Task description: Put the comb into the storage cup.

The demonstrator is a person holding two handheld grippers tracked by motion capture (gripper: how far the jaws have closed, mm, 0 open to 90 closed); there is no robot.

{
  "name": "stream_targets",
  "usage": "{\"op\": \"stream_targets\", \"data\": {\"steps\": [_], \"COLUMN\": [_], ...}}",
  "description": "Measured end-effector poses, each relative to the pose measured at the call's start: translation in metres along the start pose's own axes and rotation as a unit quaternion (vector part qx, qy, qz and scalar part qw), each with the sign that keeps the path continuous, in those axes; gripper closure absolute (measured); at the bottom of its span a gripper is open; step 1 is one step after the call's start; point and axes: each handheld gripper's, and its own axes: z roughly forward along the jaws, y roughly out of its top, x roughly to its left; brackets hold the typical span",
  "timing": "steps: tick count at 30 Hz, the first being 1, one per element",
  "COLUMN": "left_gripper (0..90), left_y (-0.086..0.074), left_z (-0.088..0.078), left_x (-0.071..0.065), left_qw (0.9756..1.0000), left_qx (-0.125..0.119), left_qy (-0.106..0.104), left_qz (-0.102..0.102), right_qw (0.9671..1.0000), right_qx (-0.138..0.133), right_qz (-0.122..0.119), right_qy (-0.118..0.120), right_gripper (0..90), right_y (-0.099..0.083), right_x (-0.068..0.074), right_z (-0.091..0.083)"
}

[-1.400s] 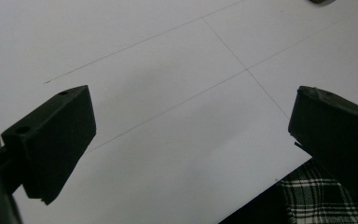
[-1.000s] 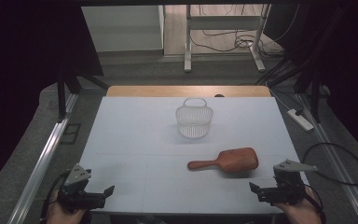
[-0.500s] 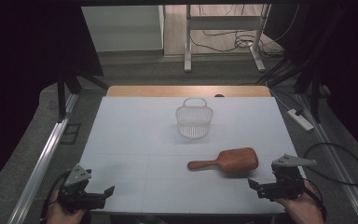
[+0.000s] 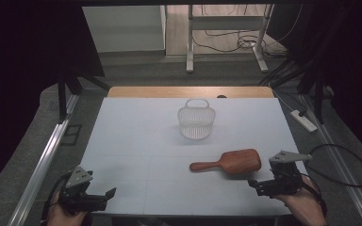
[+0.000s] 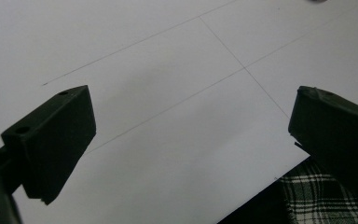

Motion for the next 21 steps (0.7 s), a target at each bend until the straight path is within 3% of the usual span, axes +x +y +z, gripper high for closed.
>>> {"op": "stream_targets", "data": {"steps": [14,21], "left_gripper": [1.7,1.7], "left_y": [0.001,0.001], "left_z": [0.001,0.001], "left_x": [-0.001,-0.001], "left_qw": [1.0,1.0], "left_qx": [0.004,0.004], "left_qy": [0.002,0.003], "left_qz": [0.006,0.006], "right_qw": [0.9998,0.9996], "right_qx": [0.015,0.026], "right_qz": [-0.007,0.004], "right_qy": [0.006,0.009], "right_gripper": [0.0,0.0], "right_y": [0.017,0.026], "right_x": [-0.001,0.0], "right_z": [0.014,0.021]}}
